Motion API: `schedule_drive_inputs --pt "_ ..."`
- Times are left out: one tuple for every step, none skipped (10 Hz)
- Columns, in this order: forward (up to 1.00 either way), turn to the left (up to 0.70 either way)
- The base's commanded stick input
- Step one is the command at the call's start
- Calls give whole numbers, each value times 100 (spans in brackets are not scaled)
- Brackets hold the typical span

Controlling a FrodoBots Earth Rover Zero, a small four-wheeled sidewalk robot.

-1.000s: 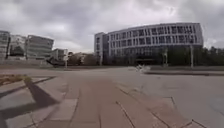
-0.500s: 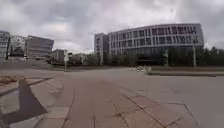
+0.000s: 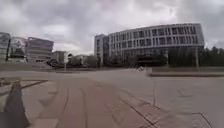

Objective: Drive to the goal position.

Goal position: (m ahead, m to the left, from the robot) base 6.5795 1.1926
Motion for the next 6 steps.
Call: schedule_drive_inputs --pt "70 0" --pt "70 0" --pt "70 -1" --pt "70 -18" --pt "70 -34" --pt "70 -35"
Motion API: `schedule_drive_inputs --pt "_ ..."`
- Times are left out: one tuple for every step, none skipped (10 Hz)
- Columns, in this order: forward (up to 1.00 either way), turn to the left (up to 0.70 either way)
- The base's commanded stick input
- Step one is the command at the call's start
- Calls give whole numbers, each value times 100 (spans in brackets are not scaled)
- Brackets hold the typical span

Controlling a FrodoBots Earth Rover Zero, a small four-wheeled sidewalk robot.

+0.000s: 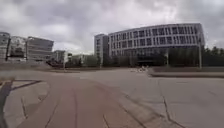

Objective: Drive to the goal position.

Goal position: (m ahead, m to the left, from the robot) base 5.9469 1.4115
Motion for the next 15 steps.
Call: schedule_drive_inputs --pt "70 -35" --pt "70 -24" --pt "70 -5" --pt "70 0" --pt "70 0" --pt "70 0" --pt "70 0" --pt "70 0" --pt "70 0" --pt "70 0" --pt "70 0" --pt "70 0" --pt "70 19" --pt "70 35" --pt "70 35"
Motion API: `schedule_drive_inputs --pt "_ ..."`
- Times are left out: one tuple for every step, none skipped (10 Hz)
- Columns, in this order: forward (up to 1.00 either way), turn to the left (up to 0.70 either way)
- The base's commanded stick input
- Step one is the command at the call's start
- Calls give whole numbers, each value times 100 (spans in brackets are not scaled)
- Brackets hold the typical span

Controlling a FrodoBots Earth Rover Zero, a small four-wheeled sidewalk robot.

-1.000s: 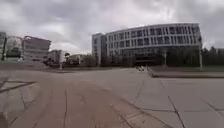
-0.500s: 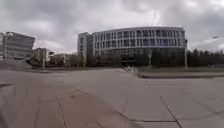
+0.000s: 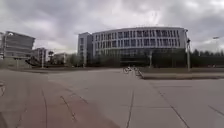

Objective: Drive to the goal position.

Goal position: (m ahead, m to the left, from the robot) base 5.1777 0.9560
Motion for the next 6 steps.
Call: schedule_drive_inputs --pt "70 35" --pt "70 35" --pt "70 35" --pt "70 35" --pt "70 35" --pt "70 35"
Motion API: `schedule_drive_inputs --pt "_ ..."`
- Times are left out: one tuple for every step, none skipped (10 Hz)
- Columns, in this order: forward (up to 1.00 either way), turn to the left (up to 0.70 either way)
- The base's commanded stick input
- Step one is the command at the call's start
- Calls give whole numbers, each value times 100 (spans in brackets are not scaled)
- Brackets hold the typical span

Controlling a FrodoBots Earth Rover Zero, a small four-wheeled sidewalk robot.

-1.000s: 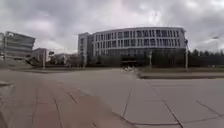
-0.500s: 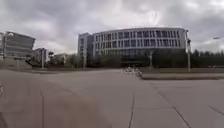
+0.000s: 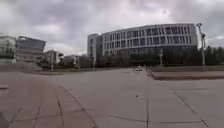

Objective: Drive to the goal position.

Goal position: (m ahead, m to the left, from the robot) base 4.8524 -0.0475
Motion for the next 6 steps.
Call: schedule_drive_inputs --pt "70 19" --pt "70 0" --pt "70 0" --pt "70 0" --pt "70 0" --pt "70 0"
